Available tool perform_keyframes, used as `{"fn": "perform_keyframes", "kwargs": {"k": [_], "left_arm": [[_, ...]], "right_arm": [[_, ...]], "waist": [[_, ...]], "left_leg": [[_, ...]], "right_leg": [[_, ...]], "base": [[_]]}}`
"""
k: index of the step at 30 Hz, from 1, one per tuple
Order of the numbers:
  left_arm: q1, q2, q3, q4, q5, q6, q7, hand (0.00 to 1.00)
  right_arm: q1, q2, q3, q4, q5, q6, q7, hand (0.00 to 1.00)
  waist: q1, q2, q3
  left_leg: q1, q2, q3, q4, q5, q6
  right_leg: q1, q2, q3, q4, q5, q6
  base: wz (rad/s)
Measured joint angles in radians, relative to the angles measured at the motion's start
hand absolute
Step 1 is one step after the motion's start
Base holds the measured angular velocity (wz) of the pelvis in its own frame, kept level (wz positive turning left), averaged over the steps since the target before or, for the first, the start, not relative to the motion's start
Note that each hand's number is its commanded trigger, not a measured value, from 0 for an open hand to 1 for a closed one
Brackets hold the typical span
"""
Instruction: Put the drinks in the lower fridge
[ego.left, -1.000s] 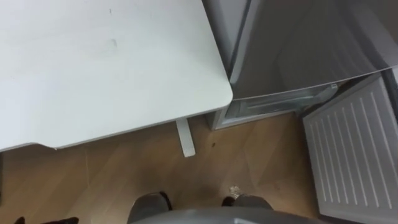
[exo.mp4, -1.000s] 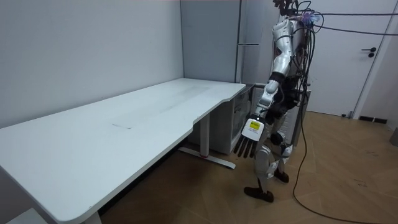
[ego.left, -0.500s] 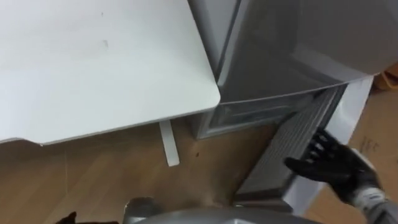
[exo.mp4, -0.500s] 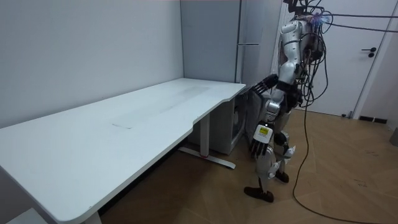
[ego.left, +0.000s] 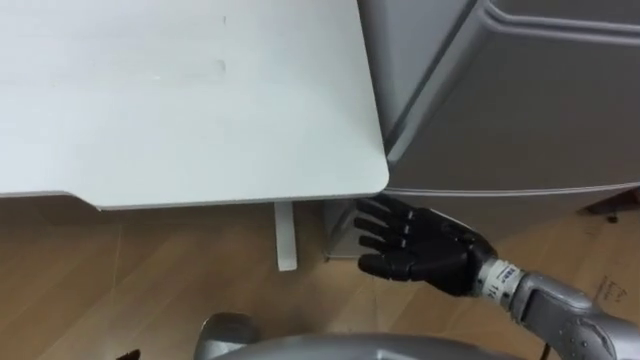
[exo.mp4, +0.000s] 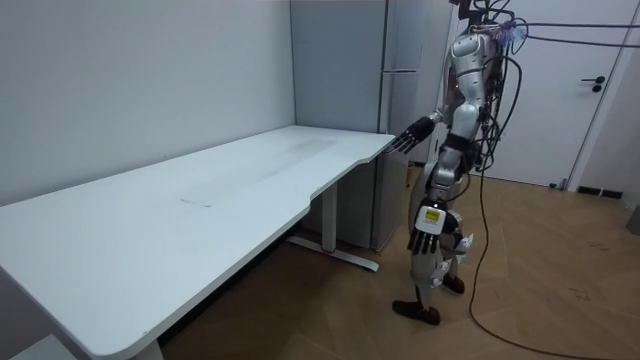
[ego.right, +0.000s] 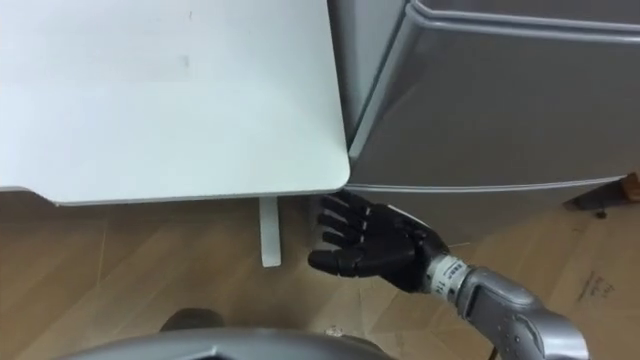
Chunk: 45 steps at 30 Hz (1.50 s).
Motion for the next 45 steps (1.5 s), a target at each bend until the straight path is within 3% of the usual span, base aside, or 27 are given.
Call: {"fn": "perform_keyframes", "kwargs": {"k": [6,13,19,20,24,27,29,34,39,42,45], "left_arm": [[0.008,-0.002,-0.006,-0.001,-0.016,0.025,0.023,0.0],[0.018,-0.004,0.048,0.0,-0.038,0.034,0.002,0.0],[0.022,-0.02,0.09,0.028,-0.048,0.031,0.013,0.0],[0.021,-0.021,0.102,0.032,-0.052,0.031,0.013,0.0],[0.019,-0.028,0.121,0.025,-0.052,0.014,0.024,0.0],[0.017,-0.039,0.126,0.032,-0.064,-0.016,0.05,0.0],[0.015,-0.047,0.131,0.032,-0.069,-0.019,0.064,0.0],[0.014,-0.072,0.156,0.033,-0.061,-0.019,0.091,0.0],[0.014,-0.083,0.152,0.037,-0.064,-0.019,0.137,0.0],[0.017,-0.119,0.163,0.041,-0.062,-0.019,0.143,0.0],[0.021,-0.131,0.162,0.048,-0.062,-0.013,0.143,0.0]], "right_arm": [[-0.005,-0.002,0.001,0.001,-0.049,0.015,0.059,0.0],[-0.042,-0.002,-0.017,0.006,-0.227,0.013,0.18,0.0],[-0.014,0.002,-0.101,0.208,-0.432,-0.01,0.227,0.0],[-0.001,0.009,-0.123,0.267,-0.458,-0.032,0.225,0.0],[0.013,0.027,-0.167,0.418,-0.581,-0.061,0.187,0.0],[-0.002,0.093,-0.223,0.65,-0.624,-0.091,0.133,0.0],[-0.016,0.121,-0.251,0.724,-0.618,-0.108,0.108,0.0],[-0.048,0.149,-0.254,0.821,-0.622,-0.122,0.006,0.0],[-0.098,0.181,-0.24,0.953,-0.619,-0.145,-0.165,0.0],[-0.114,0.202,-0.248,1.063,-0.584,-0.145,-0.266,0.0],[-0.12,0.215,-0.251,1.105,-0.587,-0.144,-0.314,0.0]], "waist": [[-0.001,0.02,-0.0063],[-0.003,0.02,-0.0081],[-0.027,0.018,-0.0104],[-0.034,0.016,-0.011],[-0.043,0.014,-0.0099],[-0.058,0.016,-0.0089],[-0.059,0.018,-0.0087],[-0.053,0.024,-0.0067],[-0.057,0.038,-0.005],[-0.076,0.053,0.0016],[-0.085,0.064,0.0009]], "left_leg": [[0.016,-0.007,-0.002,-0.012,0.003,0.001],[0.015,-0.011,-0.009,-0.013,0.002,0.003],[0.025,-0.031,-0.05,-0.013,-0.003,0.01],[0.024,-0.033,-0.053,-0.013,-0.003,0.01],[0.016,-0.041,-0.073,-0.011,-0.003,0.011],[0.018,-0.043,-0.085,0.007,-0.008,0.015],[0.018,-0.042,-0.085,0.014,-0.009,0.015],[0.012,-0.044,-0.086,0.02,-0.016,0.02],[0.017,-0.045,-0.092,0.019,-0.017,0.019],[0.032,-0.061,-0.124,0.016,-0.017,0.02],[0.034,-0.067,-0.135,0.018,-0.019,0.022]], "right_leg": [[0.024,0.0,0.002,-0.019,0.001,0.004],[0.025,-0.006,-0.009,-0.019,0.0,0.008],[0.057,-0.019,-0.051,-0.035,-0.009,0.021],[0.059,-0.021,-0.057,-0.035,-0.009,0.022],[0.065,-0.026,-0.073,-0.04,-0.01,0.025],[0.088,-0.026,-0.087,-0.052,-0.011,0.028],[0.092,-0.026,-0.089,-0.053,-0.011,0.029],[0.092,-0.027,-0.088,-0.064,-0.015,0.035],[0.104,-0.024,-0.09,-0.062,-0.011,0.034],[0.14,-0.034,-0.125,-0.07,-0.017,0.043],[0.149,-0.038,-0.133,-0.07,-0.024,0.047]], "base": [[0.01],[0.04],[0.21],[0.11],[0.13],[0.13],[0.0],[0.01],[0.05],[0.29],[0.15]]}}
